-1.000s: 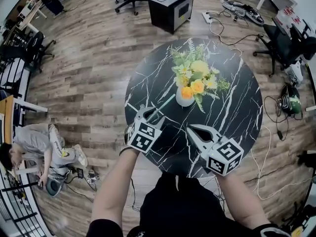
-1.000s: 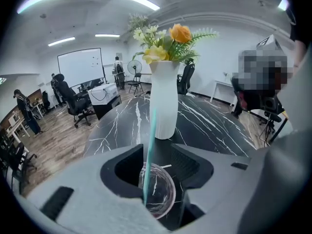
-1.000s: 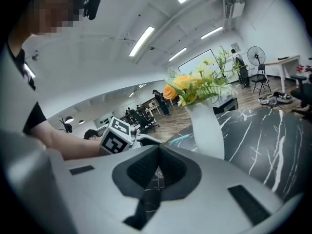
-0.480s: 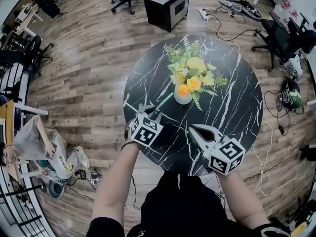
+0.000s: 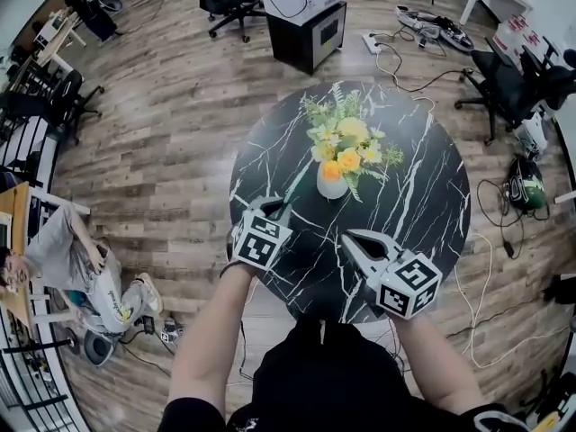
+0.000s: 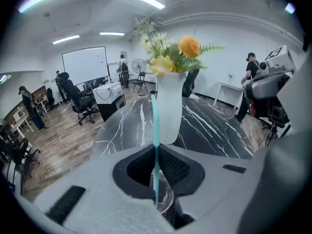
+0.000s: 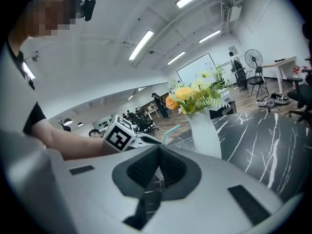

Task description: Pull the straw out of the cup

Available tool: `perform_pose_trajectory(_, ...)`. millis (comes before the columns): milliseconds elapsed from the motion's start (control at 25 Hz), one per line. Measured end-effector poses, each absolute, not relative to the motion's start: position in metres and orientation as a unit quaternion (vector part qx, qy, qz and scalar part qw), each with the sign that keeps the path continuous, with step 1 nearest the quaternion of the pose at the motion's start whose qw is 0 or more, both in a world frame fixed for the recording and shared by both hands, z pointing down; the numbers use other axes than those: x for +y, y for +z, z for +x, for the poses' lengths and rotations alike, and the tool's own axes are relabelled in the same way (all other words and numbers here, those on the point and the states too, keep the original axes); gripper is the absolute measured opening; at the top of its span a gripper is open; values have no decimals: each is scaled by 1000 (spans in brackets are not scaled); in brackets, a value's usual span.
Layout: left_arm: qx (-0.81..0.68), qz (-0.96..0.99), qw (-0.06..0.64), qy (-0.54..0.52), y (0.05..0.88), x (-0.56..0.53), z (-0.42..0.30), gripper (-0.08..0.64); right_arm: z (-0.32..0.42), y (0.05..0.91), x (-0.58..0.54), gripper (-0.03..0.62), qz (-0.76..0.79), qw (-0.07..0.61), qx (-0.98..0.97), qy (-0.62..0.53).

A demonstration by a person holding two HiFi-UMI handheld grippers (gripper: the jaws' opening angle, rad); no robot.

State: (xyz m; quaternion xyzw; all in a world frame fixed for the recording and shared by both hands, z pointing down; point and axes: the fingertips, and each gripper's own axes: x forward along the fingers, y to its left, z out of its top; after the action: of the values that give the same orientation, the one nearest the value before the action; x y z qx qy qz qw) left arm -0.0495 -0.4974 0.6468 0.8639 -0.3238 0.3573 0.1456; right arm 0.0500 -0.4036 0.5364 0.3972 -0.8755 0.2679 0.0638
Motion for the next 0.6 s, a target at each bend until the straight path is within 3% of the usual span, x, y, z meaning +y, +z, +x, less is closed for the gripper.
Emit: perform_pose_trajectory(600, -420, 872, 113, 226, 493, -489, -108, 28, 10, 458, -408, 6, 363, 59, -910, 193)
